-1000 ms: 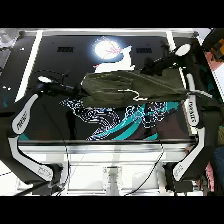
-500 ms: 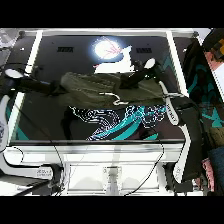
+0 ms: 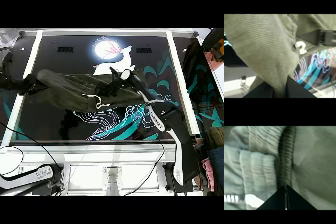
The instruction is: Fold the clothes and pants, and hang the long-sleeved shirts on hangers.
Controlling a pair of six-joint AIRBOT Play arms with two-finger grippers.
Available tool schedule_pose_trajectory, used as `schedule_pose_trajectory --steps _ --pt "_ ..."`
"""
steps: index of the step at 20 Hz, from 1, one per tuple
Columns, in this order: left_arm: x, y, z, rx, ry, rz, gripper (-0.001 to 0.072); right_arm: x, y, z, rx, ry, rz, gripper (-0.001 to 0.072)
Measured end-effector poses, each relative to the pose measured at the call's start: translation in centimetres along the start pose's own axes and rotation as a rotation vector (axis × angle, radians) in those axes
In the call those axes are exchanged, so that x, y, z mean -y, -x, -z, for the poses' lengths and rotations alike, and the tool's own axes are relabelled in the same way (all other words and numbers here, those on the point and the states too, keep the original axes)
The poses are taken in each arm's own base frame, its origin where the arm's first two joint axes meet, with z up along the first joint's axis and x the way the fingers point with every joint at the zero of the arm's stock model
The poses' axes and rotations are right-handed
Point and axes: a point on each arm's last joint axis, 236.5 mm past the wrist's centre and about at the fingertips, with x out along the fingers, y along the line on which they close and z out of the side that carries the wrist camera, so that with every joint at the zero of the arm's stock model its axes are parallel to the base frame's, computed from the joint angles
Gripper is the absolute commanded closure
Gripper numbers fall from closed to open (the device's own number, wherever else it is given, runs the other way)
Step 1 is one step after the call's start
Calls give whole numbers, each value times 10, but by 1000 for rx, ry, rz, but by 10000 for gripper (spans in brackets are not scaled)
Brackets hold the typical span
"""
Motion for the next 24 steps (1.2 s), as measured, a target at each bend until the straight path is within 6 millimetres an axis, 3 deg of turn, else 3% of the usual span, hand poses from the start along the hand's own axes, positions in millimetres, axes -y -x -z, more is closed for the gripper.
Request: schedule_pose_trajectory --steps 3,6,9,14,16,19,21,24 --pt "11 6 -1 -4 -27 4 659 -12 -15 7 8 -10 -9 696" --pt "31 4 -3 -13 -81 12 659 -7 6 -12 62 5 38 695" --pt "55 -1 -7 -23 -133 -22 659 39 65 -50 145 0 185 694" --pt "119 -28 -15 -27 -230 -61 660 130 205 -102 286 -108 363 694" --pt "159 -52 -20 -22 -277 -28 660 159 255 -109 327 -160 396 693" --pt "219 -108 -25 -20 -305 39 660 192 316 -109 368 -205 427 693" --pt "256 -155 -20 -39 -300 97 660 206 345 -106 384 -218 436 693" --pt "305 -224 3 -82 -269 207 660 221 373 -106 418 -244 417 693"
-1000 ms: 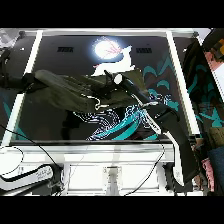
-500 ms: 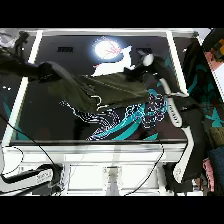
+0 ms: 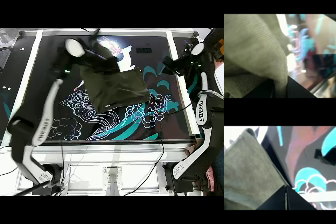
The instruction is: Fold the clothes and pants, and hang the long-sleeved shirts on hangers.
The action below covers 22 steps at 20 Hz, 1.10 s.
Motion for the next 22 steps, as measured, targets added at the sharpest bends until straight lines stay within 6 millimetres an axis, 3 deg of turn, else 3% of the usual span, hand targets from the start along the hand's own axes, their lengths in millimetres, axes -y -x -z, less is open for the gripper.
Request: schedule_pose_trajectory --steps 2,5,6,8,9,10,12,14,16,17,19,21,22 --pt "22 -42 2 22 23 78 660 8 7 -8 16 -25 -22 693" --pt "48 -85 -8 123 50 171 655 10 13 -13 29 -45 -55 691" --pt "53 -96 -14 170 61 191 612 10 14 -14 31 -51 -66 689" --pt "65 -111 -25 263 100 234 390 2 17 -18 43 -62 -108 591" --pt "72 -117 -28 295 124 257 390 -1 18 -20 51 -68 -125 492" --pt "77 -125 -27 314 139 270 390 -6 19 -22 56 -73 -146 476" --pt "83 -139 -21 334 145 280 307 -12 20 -24 64 -82 -175 476" --pt "87 -143 -21 358 148 288 291 -15 21 -26 69 -87 -193 473" --pt "85 -141 -28 387 150 288 296 -17 22 -26 68 -91 -204 427" --pt "83 -135 -36 409 154 289 302 -17 23 -27 73 -94 -207 368" --pt "76 -115 -56 457 153 287 430 -11 25 -31 81 -98 -208 252" --pt "68 -83 -84 520 124 279 430 0 27 -34 80 -122 -219 145" --pt "64 -66 -96 543 98 272 387 5 26 -35 73 -149 -241 82"
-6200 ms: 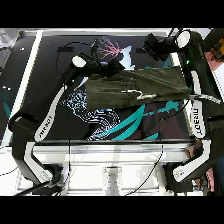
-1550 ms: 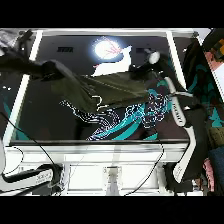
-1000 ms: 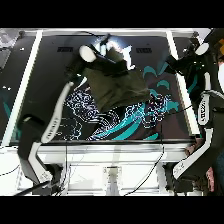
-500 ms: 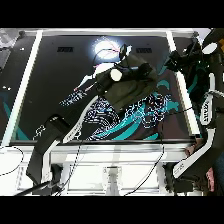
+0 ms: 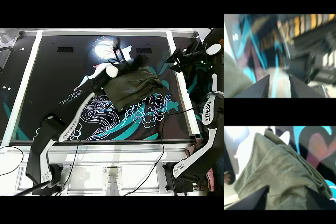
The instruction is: Fold the clothes and pants, and hang the long-sleeved shirts on hangers.
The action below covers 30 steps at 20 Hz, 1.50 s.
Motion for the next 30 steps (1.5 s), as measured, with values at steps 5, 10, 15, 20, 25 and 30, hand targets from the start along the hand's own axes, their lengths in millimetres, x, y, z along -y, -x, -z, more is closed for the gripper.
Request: schedule_pose_trajectory --steps 5,10,15,20,25,30 --pt "22 73 -93 30 -143 20 284 25 -20 11 -99 -141 -96 25" --pt "58 139 -138 33 -226 48 277 53 -63 54 -289 -201 -104 23" --pt "81 162 -145 30 -275 70 277 75 -80 82 -409 -223 -74 23" --pt "87 161 -132 -4 -282 81 277 86 -83 92 -446 -224 -49 22" --pt "91 158 -120 -34 -284 92 277 64 -94 99 -470 -225 -122 22" --pt "97 155 -110 -59 -287 105 277 45 -118 120 -514 -205 -144 29"
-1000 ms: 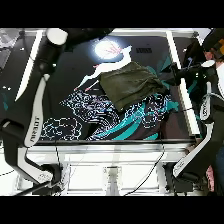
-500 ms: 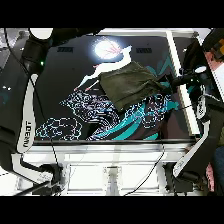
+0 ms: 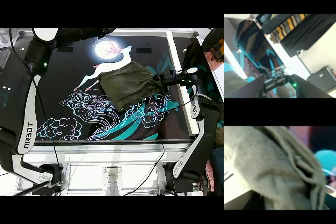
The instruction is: Fold the clothes and pants, and hang the long-sleeved shirts on hangers.
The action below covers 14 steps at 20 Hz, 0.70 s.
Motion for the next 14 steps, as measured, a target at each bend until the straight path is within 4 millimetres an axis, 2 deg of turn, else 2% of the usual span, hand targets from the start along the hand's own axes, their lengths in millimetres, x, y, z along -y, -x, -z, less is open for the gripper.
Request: schedule_pose_trajectory --steps 2,3,4,5,6,7,11,13,14 --pt "3 -2 3 -6 -1 6 277 -9 -12 -2 15 23 2 58" --pt "5 -2 4 -8 -2 8 277 -14 -16 -4 27 40 6 224" --pt "7 -3 5 -11 -2 12 278 -17 -20 -7 40 56 17 300" --pt "7 -4 6 -13 -2 14 277 -19 -23 -8 51 68 25 412" --pt "8 -4 7 -14 -3 15 278 -22 -25 -9 57 78 24 571" --pt "9 -4 7 -16 -2 16 278 -28 -25 -11 67 84 15 690" --pt "12 -5 11 -30 3 27 278 -37 -15 -11 79 96 -2 696" --pt "15 -5 11 -32 12 37 278 -42 4 -11 101 112 5 696" --pt "15 -5 11 -32 14 39 278 -42 20 -15 140 127 27 697"
